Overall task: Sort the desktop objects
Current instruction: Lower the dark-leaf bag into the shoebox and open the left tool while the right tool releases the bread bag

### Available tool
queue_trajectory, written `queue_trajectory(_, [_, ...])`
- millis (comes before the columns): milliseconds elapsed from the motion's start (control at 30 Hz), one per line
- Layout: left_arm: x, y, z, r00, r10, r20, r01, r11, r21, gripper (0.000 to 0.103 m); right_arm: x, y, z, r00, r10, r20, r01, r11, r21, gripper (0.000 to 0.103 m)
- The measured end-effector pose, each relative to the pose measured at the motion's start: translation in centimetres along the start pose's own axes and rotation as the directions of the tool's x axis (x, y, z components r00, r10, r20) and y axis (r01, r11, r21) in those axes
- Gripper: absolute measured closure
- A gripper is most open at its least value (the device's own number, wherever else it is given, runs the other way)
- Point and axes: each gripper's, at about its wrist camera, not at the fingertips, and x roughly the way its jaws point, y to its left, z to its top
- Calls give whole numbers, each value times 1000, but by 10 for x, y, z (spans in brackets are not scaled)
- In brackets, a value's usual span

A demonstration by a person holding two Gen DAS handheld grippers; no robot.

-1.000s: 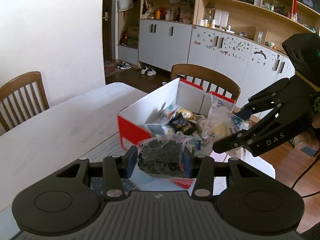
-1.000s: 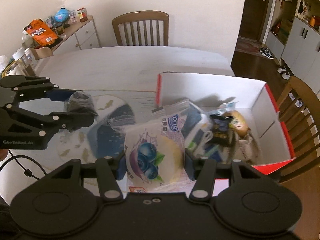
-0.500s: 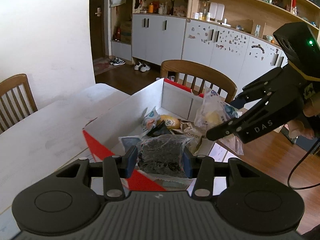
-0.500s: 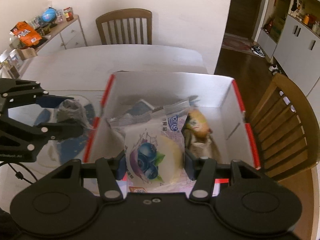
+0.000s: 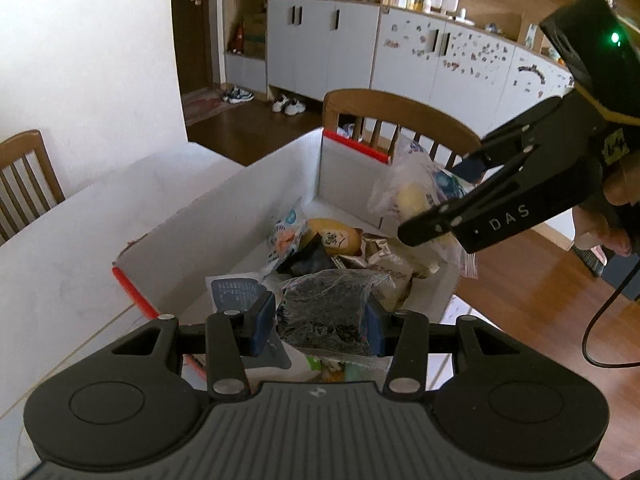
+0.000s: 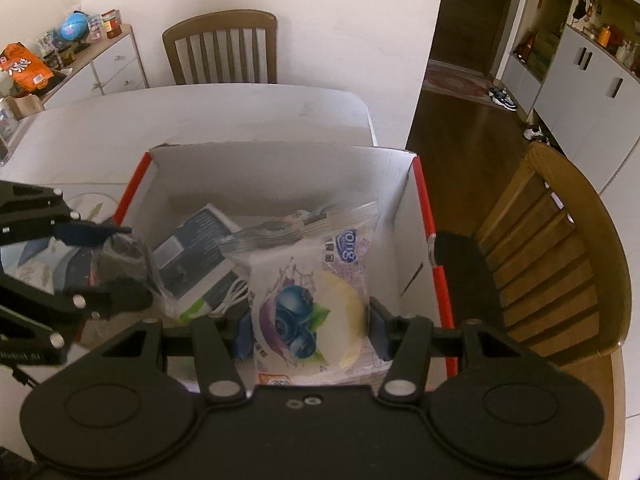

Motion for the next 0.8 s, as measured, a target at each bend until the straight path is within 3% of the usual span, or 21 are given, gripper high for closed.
queue_trajectory(400, [44, 3, 10, 995, 23, -96, -23, 1000, 8, 58, 42, -19, 13, 998, 35, -54, -35, 999, -2, 49])
queue_trajectory(800, [64, 1, 3, 986, 22, -168, -20, 1000, 14, 58, 67, -14, 2, 992, 68, -109, -70, 997, -15, 49])
